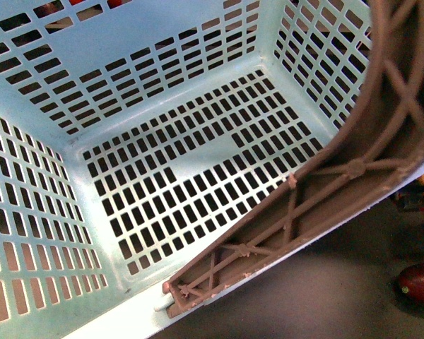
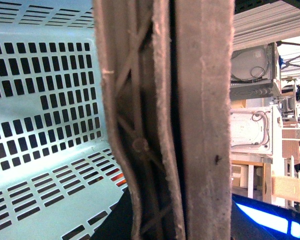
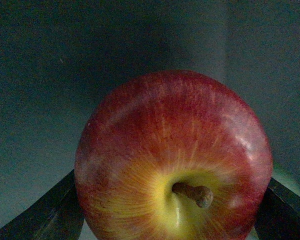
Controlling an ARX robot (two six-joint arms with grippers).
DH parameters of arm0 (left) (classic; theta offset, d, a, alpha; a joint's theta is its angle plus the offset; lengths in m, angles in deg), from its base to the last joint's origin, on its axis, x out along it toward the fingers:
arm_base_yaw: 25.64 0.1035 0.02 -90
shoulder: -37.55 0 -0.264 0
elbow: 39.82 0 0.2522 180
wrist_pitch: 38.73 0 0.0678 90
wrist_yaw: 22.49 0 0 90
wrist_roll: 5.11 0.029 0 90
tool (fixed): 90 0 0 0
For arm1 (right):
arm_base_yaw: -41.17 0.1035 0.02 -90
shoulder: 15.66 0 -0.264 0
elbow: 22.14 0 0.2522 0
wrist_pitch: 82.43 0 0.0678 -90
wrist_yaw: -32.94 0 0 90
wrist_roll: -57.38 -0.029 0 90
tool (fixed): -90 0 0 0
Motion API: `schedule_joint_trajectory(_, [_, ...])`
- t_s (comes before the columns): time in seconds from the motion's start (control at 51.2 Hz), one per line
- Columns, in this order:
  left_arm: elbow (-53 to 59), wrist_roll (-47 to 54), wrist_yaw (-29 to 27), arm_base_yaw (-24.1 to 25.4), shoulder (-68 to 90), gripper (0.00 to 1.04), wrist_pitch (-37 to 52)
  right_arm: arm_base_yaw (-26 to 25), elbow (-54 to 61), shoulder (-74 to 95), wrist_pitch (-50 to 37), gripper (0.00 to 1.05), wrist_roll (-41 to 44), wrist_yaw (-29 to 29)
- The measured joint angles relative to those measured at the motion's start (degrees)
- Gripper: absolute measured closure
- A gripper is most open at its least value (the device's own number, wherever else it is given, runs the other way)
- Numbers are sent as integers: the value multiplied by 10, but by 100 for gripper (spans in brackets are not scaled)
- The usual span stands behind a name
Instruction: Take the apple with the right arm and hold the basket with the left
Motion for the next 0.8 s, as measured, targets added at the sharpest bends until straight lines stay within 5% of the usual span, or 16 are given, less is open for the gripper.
schedule_joint_trajectory(0.547, [0,0,-1,0,0,88,0,43,148,-402,15,26,-38,-22])
schedule_joint_trajectory(0.801, [-1,2,2,2,-1,88,0,91,146,-530,46,26,-65,46])
